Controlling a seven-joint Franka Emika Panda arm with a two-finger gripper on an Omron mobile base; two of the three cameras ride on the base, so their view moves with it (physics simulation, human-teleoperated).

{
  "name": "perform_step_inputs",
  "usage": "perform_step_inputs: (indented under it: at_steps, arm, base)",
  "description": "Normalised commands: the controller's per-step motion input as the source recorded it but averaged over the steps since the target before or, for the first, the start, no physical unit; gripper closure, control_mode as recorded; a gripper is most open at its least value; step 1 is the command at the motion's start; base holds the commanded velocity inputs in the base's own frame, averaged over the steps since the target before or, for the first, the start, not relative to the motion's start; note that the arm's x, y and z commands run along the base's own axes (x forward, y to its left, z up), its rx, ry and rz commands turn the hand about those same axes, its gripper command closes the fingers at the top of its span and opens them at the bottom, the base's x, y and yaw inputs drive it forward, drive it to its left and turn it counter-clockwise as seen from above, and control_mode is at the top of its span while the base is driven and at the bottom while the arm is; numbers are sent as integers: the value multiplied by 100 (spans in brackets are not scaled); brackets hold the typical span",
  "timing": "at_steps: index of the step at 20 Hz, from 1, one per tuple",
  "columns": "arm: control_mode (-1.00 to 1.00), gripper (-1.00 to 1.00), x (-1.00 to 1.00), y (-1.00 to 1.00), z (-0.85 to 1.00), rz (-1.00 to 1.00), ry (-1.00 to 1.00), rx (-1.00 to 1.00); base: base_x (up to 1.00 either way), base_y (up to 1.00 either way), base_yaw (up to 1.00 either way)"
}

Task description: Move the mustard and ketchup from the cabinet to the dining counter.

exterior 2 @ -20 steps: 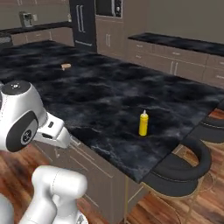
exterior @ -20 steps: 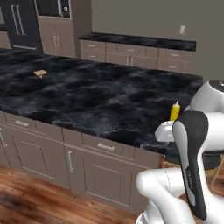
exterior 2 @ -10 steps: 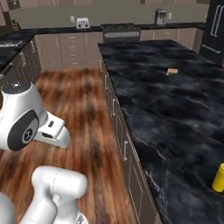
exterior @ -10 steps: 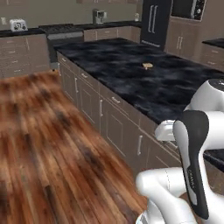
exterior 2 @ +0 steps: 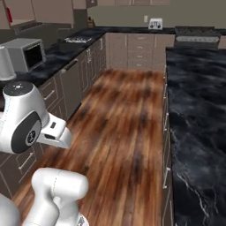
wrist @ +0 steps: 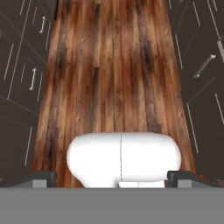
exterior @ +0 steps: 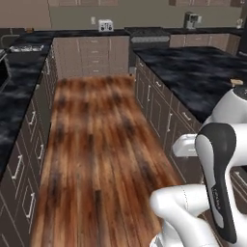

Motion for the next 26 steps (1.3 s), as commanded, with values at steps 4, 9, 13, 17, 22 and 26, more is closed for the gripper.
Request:
perform_step_inputs:
  at_steps: [4, 9, 13, 17, 22, 26]
  arm:
    - [100, -100, 0, 0, 0, 0, 0, 0]
    - [100, -100, 0, 0, 0, 0, 0, 0]
    - [100, -100, 0, 0, 0, 0, 0, 0]
    - [100, -100, 0, 0, 0, 0, 0, 0]
    - [100, -100, 0, 0, 0, 0, 0, 0]
    - [100, -100, 0, 0, 0, 0, 0, 0]
  base:
    - [88, 21, 16]
    - [94, 20, 12]
    - [94, 19, 12]
    - [92, 16, 19]
    - [84, 14, 30]
    - [83, 13, 31]
